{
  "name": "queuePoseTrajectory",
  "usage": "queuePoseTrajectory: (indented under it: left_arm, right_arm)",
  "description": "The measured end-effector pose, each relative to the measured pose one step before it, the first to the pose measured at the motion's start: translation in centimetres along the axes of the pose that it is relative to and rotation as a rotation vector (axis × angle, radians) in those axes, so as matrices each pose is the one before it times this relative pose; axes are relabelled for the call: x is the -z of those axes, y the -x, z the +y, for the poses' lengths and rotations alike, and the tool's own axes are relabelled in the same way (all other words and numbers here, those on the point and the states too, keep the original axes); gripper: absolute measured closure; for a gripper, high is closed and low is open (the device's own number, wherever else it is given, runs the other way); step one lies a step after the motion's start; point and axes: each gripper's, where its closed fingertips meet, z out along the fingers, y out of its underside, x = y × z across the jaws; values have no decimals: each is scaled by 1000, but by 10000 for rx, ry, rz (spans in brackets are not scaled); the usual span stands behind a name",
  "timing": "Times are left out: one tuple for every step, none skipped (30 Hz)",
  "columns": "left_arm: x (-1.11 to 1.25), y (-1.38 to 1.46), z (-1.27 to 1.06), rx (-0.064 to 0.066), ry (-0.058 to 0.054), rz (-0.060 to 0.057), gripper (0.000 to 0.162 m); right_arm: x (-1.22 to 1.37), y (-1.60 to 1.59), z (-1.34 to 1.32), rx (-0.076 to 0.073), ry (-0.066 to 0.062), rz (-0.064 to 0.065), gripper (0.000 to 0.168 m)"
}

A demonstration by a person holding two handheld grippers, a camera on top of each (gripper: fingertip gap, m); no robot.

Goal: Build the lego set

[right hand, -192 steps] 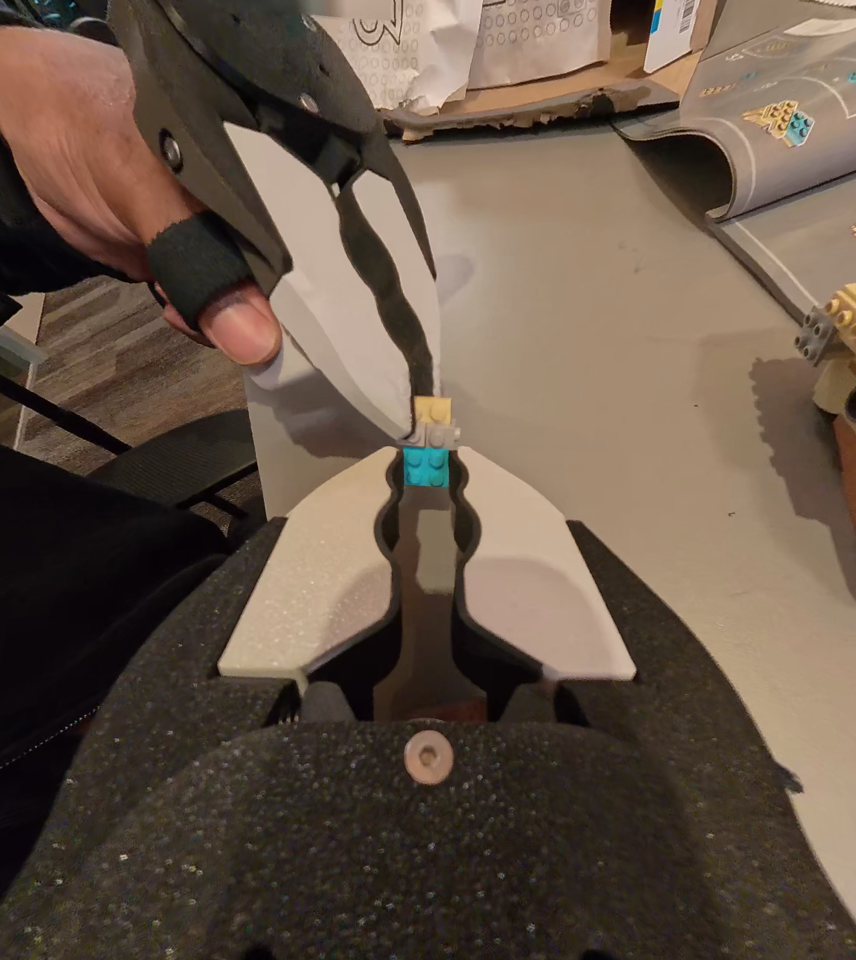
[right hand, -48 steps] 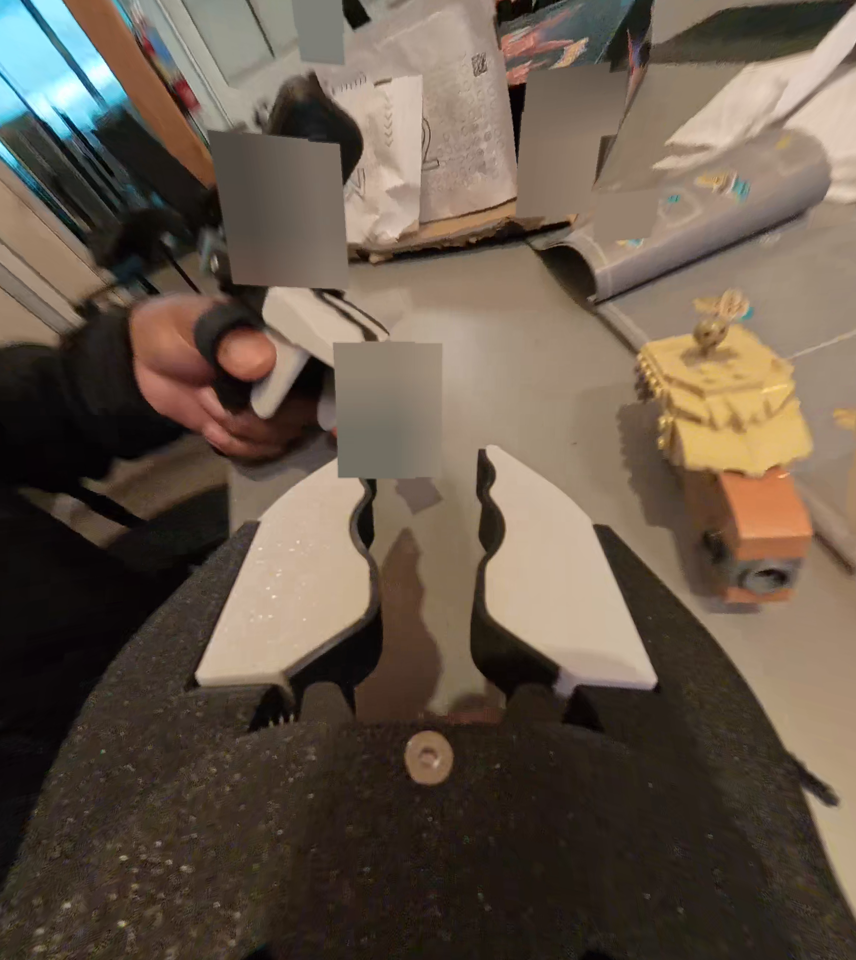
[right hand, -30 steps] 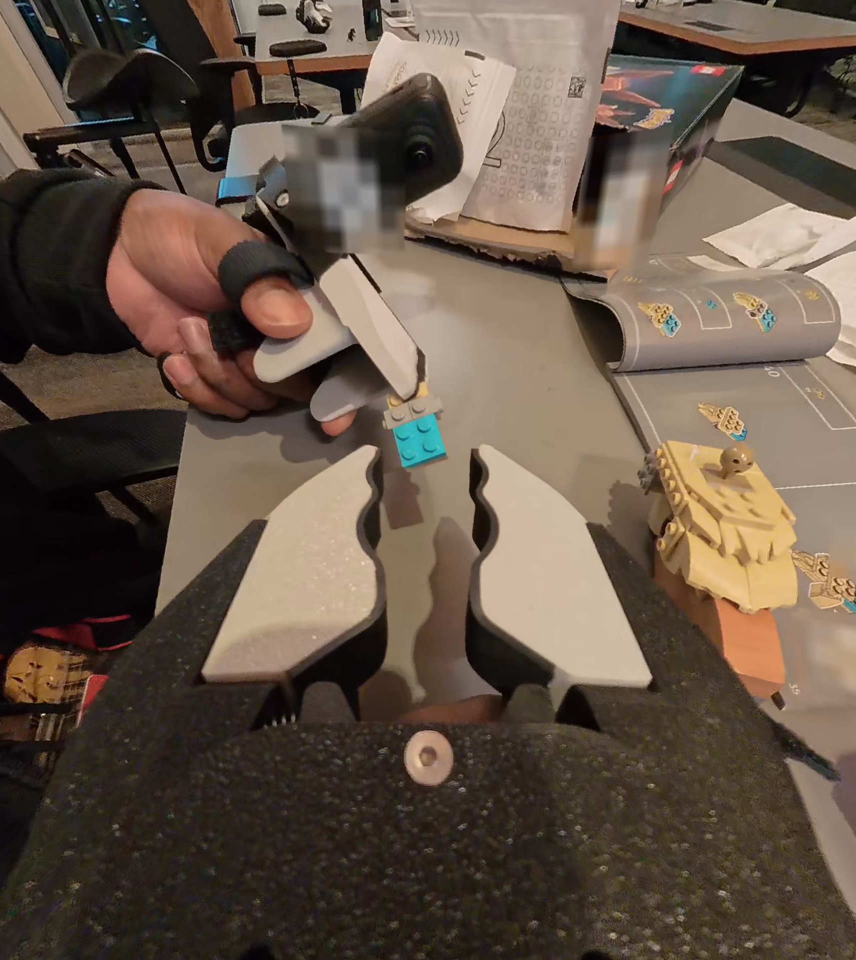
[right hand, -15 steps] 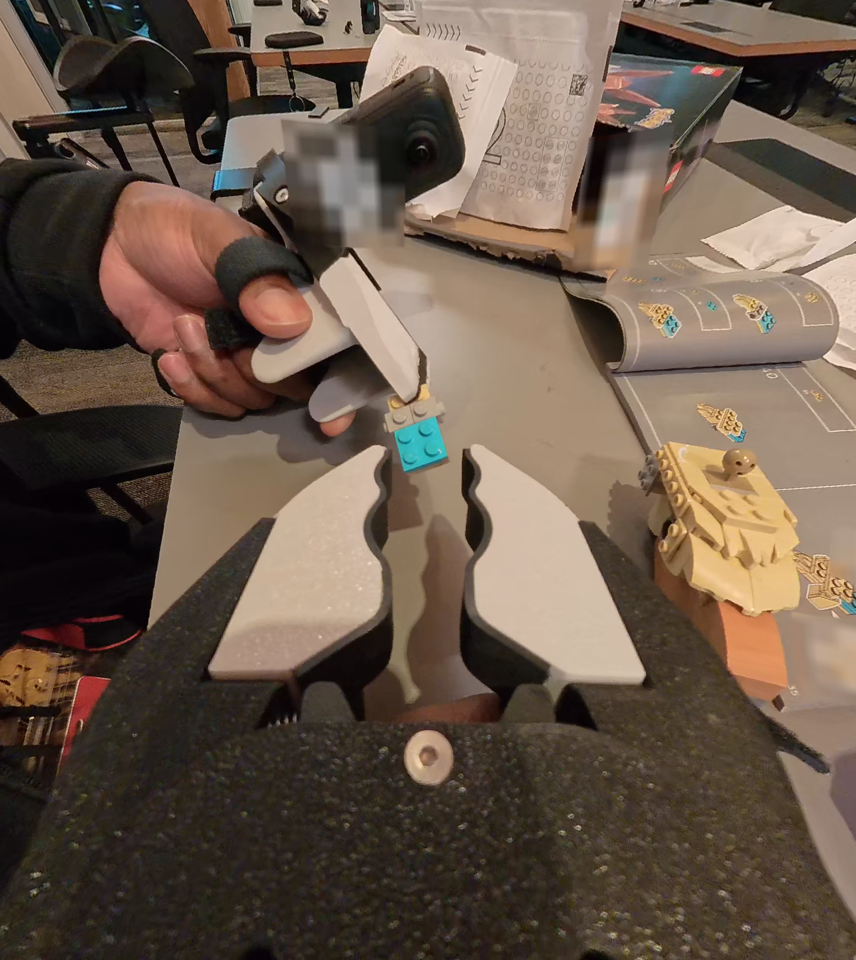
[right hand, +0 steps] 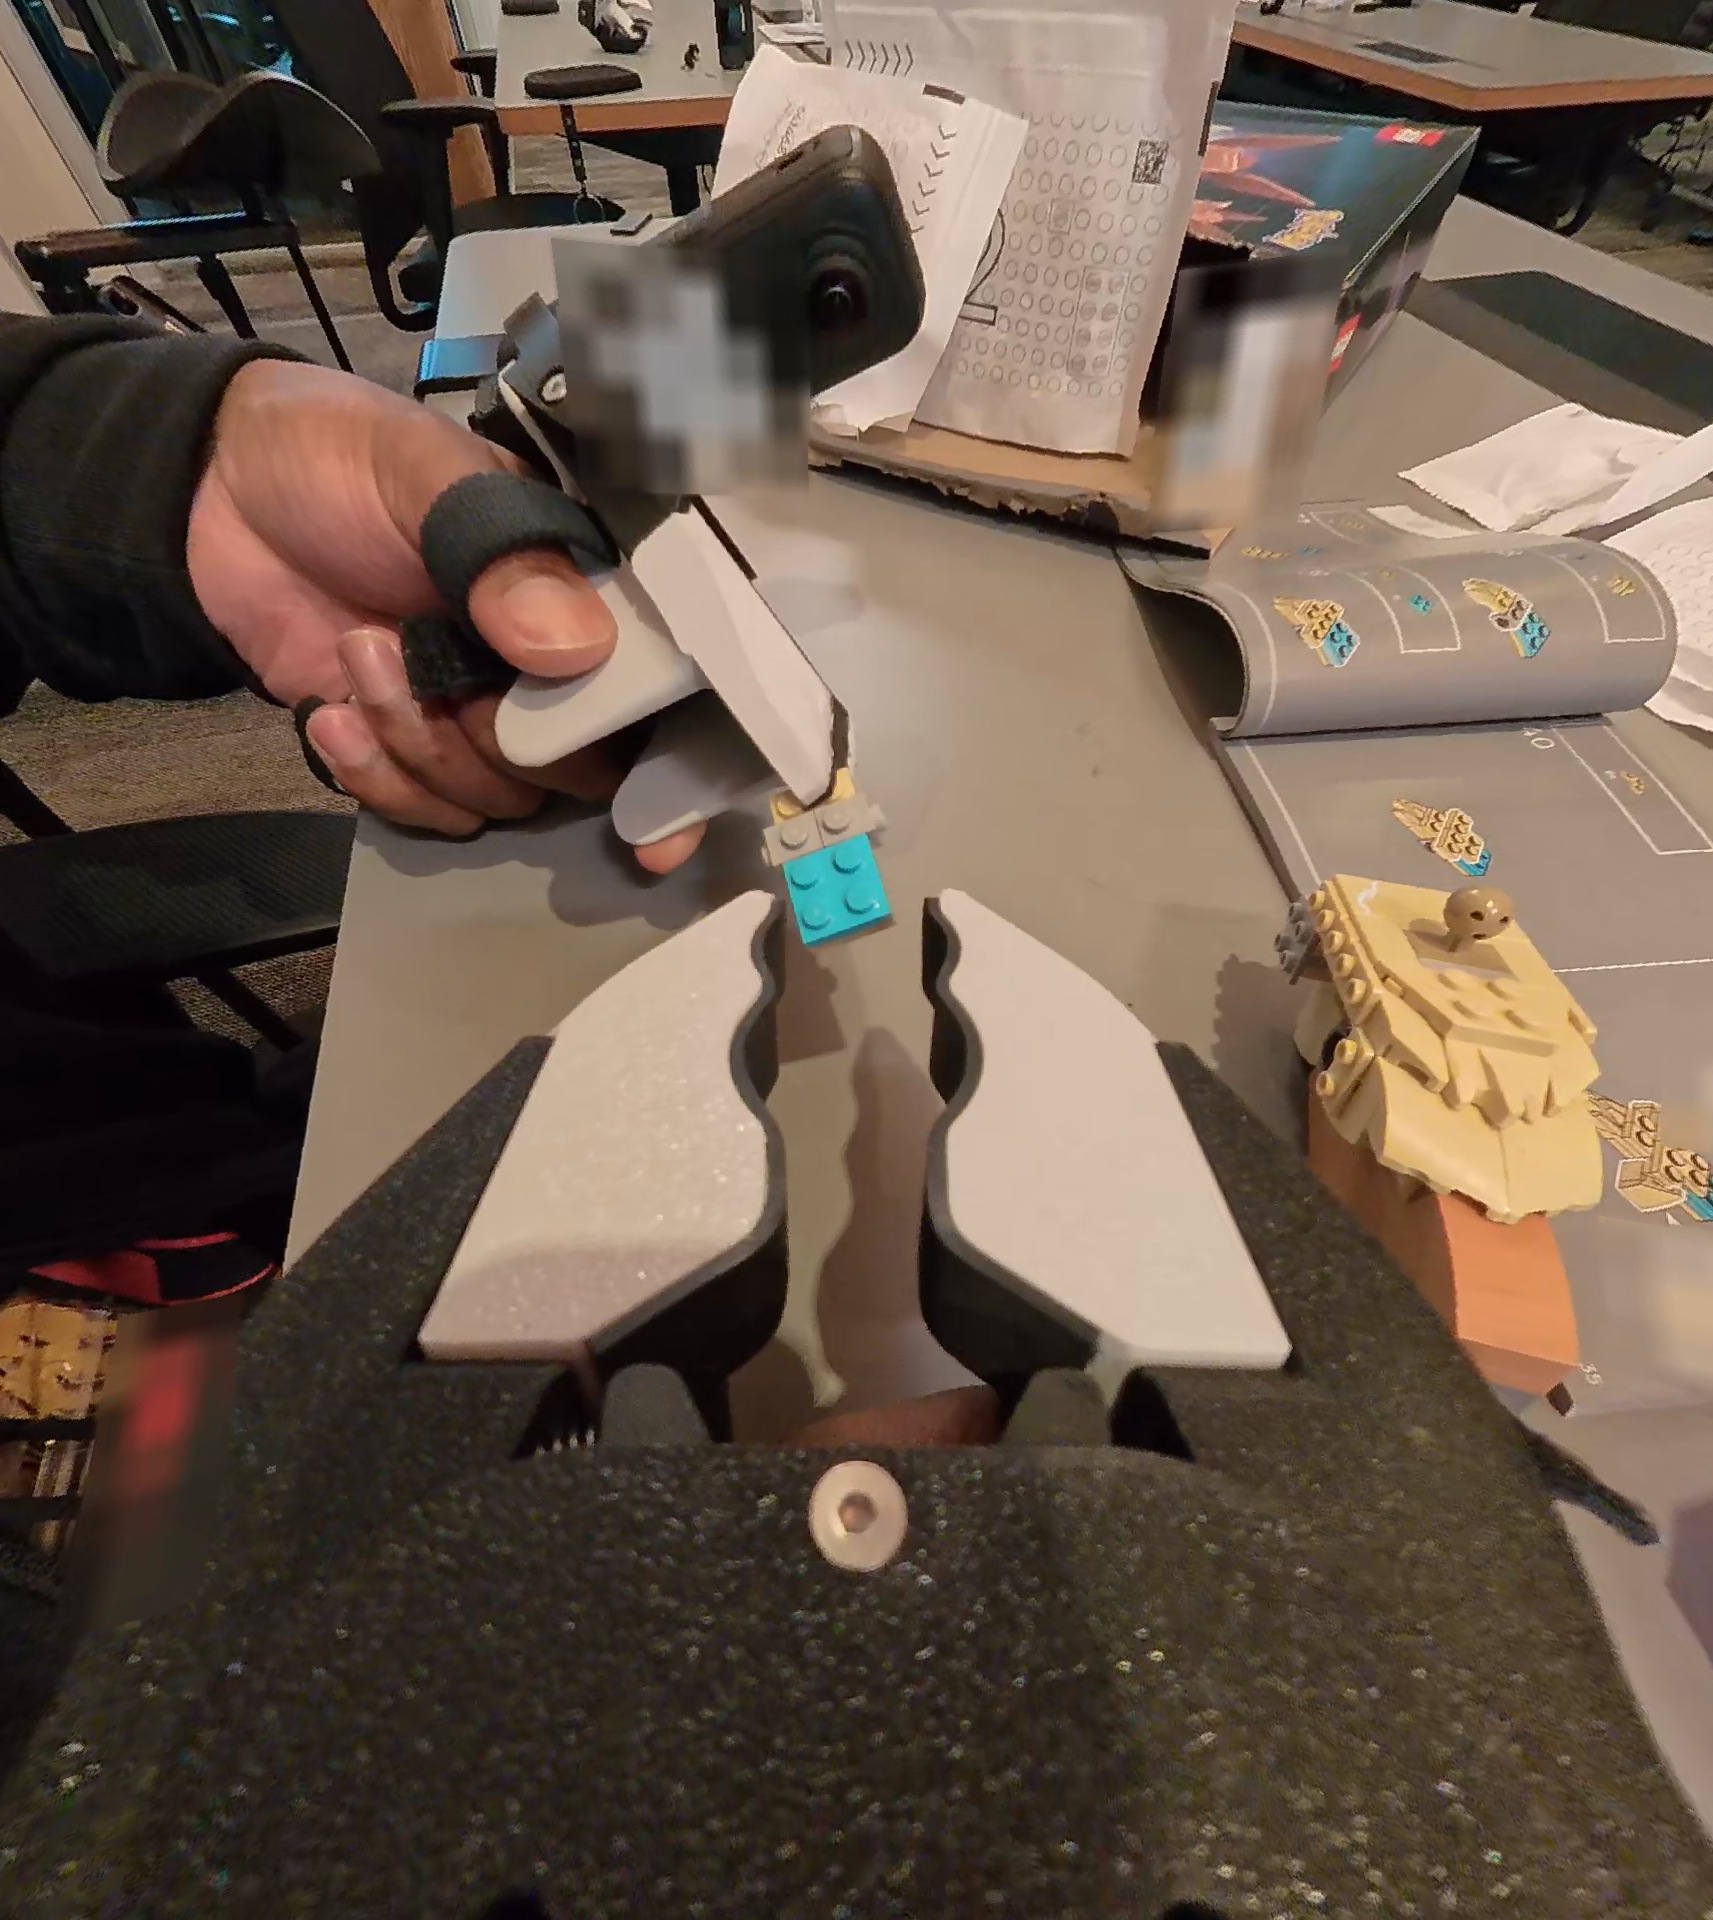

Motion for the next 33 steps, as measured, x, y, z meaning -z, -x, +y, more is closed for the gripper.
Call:
queuePoseTrajectory:
  left_arm:
    - [-7, 10, 4, -5, 4, -5, 158]
    - [-10, 9, 11, -5, 2, -7, 158]
    - [-13, -20, 16, -6, 11, 9, 158]
    - [-11, -8, 9, 1, 1, 3, 158]
    - [-13, -15, 9, 24, -2, 19, 158]
    - [-31, -16, 20, 20, 2, 19, 158]
    - [-27, -27, 24, 3, 8, 14, 158]
    - [-33, -17, 23, 11, 0, 15, 158]
    - [-40, -25, 27, 16, 5, 19, 158]
    - [-14, 0, 23, 7, 10, 0, 158]
    - [-7, 23, -3, 1, 3, -7, 158]
    - [7, -2, -4, 1, -4, 1, 158]
    - [7, -11, 2, -2, -3, -1, 158]
    - [9, 12, 0, -4, -1, -7, 158]
    - [-6, -11, 13, -3, 7, 0, 158]
    - [-15, 3, 23, 6, 9, -1, 158]
    - [-28, -16, 49, 14, 22, 13, 158]
    - [-27, -9, 29, 11, 9, 2, 158]
    - [-6, 3, 21, 5, 7, -1, 158]
    - [8, -3, 4, 16, -2, 0, 158]
    - [0, 7, 18, 26, 1, 8, 158]
    - [6, -6, 14, 30, 8, 13, 158]
    - [-8, -35, 44, 23, 20, 33, 158]
    - [4, -91, 44, 14, 33, 70, 158]
    - [3, 30, 38, 1, 43, -26, 158]
    - [3, 368, 92, -98, 94, -289, 156]
    - [57, 457, 70, -199, 130, -391, 145]
    - [138, 380, 173, -252, 249, -328, 138]
    - [246, 194, 92, -289, 182, -175, 137]
    - [302, 174, -8, -272, 68, -178, 137]
    - [245, 245, 5, -221, 65, -202, 137]
    - [160, 170, 27, -145, 72, -121, 137]
    - [54, 52, 23, -74, 64, -24, 137]
  right_arm:
    - [-5, -30, -4, -10, -2, 12, 144]
    - [8, -27, -16, -6, -8, 9, 144]
    - [-5, -7, -16, 4, -14, 9, 144]
    - [-10, -7, -8, 9, -4, 5, 144]
    - [-18, 4, 15, 14, 11, 2, 144]
    - [-29, 11, 22, 26, 22, 10, 144]
    - [-24, 29, 25, 39, 23, 6, 144]
    - [-42, 24, 21, 42, 26, 11, 144]
    - [-40, 15, 30, 40, 24, 14, 144]
    - [-45, 24, 12, 37, 19, 3, 144]
    - [-38, 11, 14, 38, 19, 8, 144]
    - [-26, 18, 17, 35, 17, 6, 144]
    - [-17, 8, 6, 37, 14, 8, 144]
    - [1, 4, 10, 36, 11, 10, 144]
    - [3, -2, 4, 29, 3, 13, 144]
    - [5, 6, -27, 24, -6, 9, 144]
    - [13, 20, -25, 16, -8, -12, 144]
    - [-3, 55, -13, 19, 0, -21, 145]
    - [-2, 58, -1, 36, 2, -15, 146]
    - [-9, 75, 6, 45, 13, -25, 147]
    - [-21, 99, 21, 43, 23, -33, 149]
    - [-9, 45, 48, 42, 44, -8, 149]
    - [7, 77, 26, 41, 38, -31, 149]
    - [31, 97, -6, 9, 16, -57, 150]
    - [51, 50, -36, -58, 16, -35, 150]
    - [35, 12, 163, -148, 155, -41, 150]
    - [2, 58, 409, -167, 307, -97, 150]
    - [29, -18, 600, -117, 403, -63, 150]
    - [18, -144, 819, -156, 562, 5, 150]
    - [-9, -114, 903, -131, 616, -44, 150]
    - [-24, -69, 727, -53, 488, -59, 150]
    - [-48, -99, 521, -42, 364, -7, 150]
    - [-94, -122, 494, -41, 355, 16, 150]
